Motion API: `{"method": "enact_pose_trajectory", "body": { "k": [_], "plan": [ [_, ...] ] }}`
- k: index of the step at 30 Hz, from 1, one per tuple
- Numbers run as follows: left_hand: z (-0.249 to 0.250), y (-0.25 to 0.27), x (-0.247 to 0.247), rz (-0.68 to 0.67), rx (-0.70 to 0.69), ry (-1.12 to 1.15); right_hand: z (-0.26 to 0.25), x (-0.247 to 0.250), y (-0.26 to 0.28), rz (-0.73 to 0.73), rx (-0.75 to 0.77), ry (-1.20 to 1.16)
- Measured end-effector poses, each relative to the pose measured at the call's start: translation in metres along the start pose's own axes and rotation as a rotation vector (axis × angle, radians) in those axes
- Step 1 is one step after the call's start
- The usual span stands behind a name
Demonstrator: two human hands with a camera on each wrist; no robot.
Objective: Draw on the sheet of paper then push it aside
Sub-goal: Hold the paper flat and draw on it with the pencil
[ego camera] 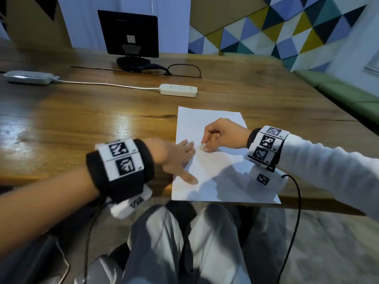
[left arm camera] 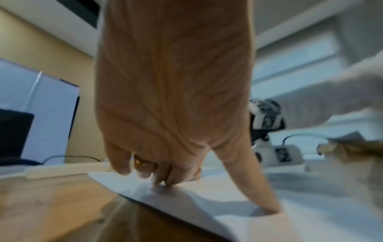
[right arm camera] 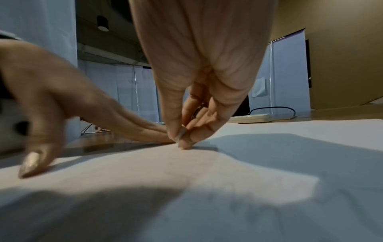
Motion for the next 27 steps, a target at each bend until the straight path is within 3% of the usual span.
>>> {"method": "enact_pose_trajectory", "body": {
  "k": [4, 9, 13, 17, 21, 25, 27],
  "plan": [
    [-0.024, -0.032, -0.001, -0.098, 0.004, 0.043, -0.006, -0.009, -0.008, -0.007, 0.031, 0.034],
    [-0.028, -0.04, -0.004, -0.139, 0.012, 0.037, -0.012, -0.026, 0.001, -0.239, 0.062, 0.074],
    [-0.026, -0.035, 0.001, -0.143, 0.026, 0.075, -0.02, -0.017, -0.013, -0.136, 0.132, 0.154],
    [-0.027, -0.039, -0.002, -0.146, 0.022, 0.083, -0.017, -0.03, -0.004, -0.281, 0.106, 0.143],
    [-0.028, -0.04, -0.002, -0.162, 0.043, 0.075, -0.018, -0.013, -0.016, -0.137, 0.138, 0.214],
    [-0.027, -0.04, -0.002, -0.148, 0.038, 0.064, -0.015, -0.026, -0.006, -0.303, 0.11, 0.193],
    [-0.027, -0.042, -0.002, -0.156, 0.047, 0.06, -0.016, -0.021, -0.01, -0.273, 0.114, 0.213]
  ]
}}
Point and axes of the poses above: each hand's wrist, its own y-axis away from the middle knuckle, its own x-axis out of the back of the hand, z = x × y, the point moved 7 cm from there along -y, towards the middle knuckle, and after that the axes turned 12 degrees about -y, right-handed, at the moved point
